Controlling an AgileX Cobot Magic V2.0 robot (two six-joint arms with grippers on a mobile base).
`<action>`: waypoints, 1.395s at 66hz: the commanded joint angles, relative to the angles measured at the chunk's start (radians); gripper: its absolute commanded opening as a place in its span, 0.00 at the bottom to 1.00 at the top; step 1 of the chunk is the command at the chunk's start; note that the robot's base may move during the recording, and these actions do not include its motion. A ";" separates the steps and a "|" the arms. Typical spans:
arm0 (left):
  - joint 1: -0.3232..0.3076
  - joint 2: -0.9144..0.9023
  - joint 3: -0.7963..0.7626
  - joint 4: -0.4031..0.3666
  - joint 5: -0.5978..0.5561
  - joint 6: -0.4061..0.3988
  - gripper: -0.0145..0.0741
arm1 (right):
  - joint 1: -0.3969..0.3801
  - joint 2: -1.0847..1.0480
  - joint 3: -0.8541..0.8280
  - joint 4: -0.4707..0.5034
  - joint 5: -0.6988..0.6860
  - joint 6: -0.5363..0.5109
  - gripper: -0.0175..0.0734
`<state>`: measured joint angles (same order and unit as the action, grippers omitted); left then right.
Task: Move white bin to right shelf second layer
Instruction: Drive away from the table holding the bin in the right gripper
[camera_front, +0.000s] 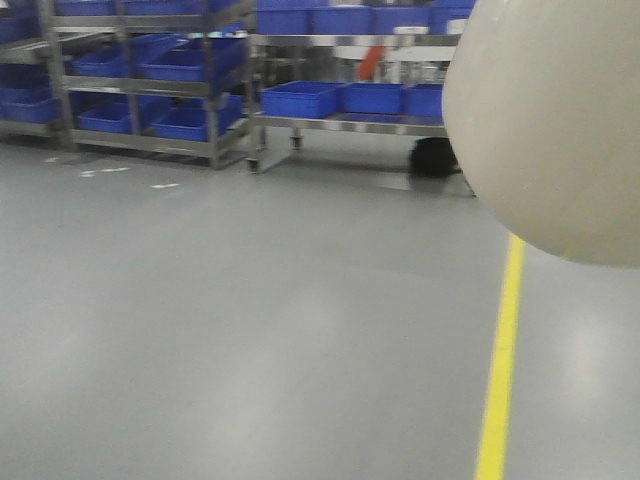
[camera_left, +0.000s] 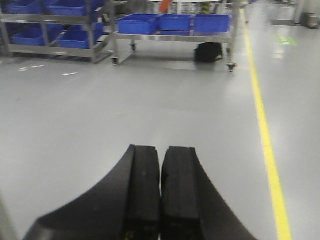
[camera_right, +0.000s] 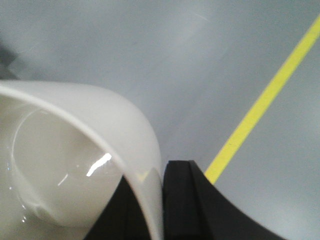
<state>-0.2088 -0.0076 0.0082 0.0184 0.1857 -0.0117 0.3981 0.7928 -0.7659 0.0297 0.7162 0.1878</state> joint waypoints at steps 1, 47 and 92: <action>-0.004 -0.014 0.027 0.000 -0.087 -0.005 0.26 | -0.002 -0.010 -0.030 0.001 -0.076 0.000 0.25; -0.004 -0.014 0.027 0.000 -0.087 -0.005 0.26 | -0.002 -0.010 -0.030 0.001 -0.072 0.000 0.25; -0.004 -0.014 0.027 0.000 -0.087 -0.005 0.26 | -0.002 -0.010 -0.030 0.001 -0.072 0.000 0.25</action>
<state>-0.2088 -0.0076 0.0082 0.0184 0.1857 -0.0117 0.3981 0.7922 -0.7659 0.0297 0.7243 0.1878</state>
